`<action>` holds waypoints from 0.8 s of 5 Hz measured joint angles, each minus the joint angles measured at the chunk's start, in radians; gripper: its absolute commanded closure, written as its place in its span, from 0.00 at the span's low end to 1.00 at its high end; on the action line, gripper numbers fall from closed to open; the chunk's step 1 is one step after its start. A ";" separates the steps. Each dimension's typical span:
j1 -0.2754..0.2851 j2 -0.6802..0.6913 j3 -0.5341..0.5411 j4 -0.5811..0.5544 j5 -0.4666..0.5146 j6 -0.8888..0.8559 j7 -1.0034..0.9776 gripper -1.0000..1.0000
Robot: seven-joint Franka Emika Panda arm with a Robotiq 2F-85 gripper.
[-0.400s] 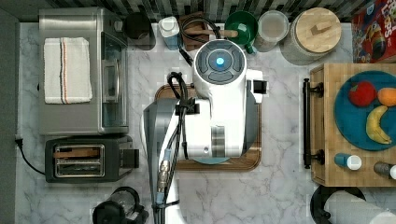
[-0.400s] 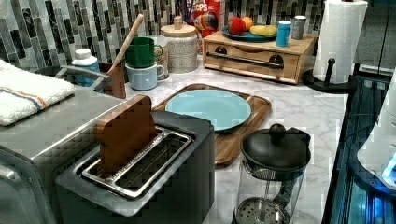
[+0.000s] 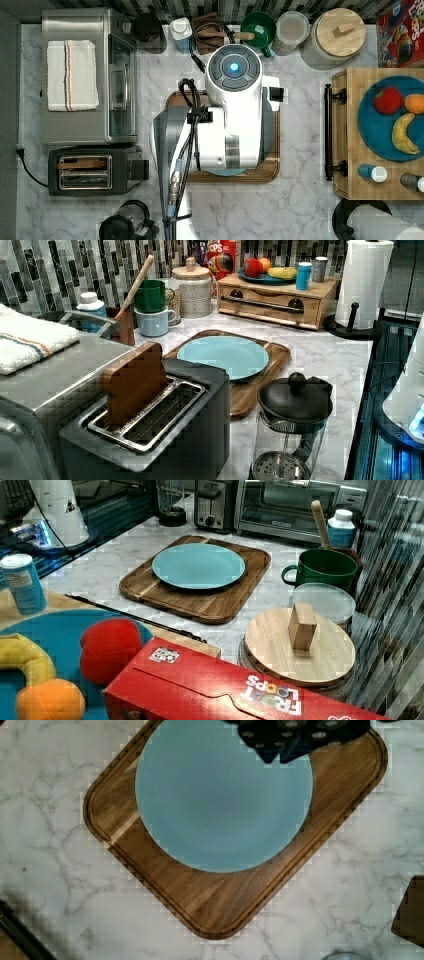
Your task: Pick up the toast.
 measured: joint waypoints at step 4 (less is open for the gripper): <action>0.044 -0.010 0.050 -0.129 -0.003 0.047 0.481 1.00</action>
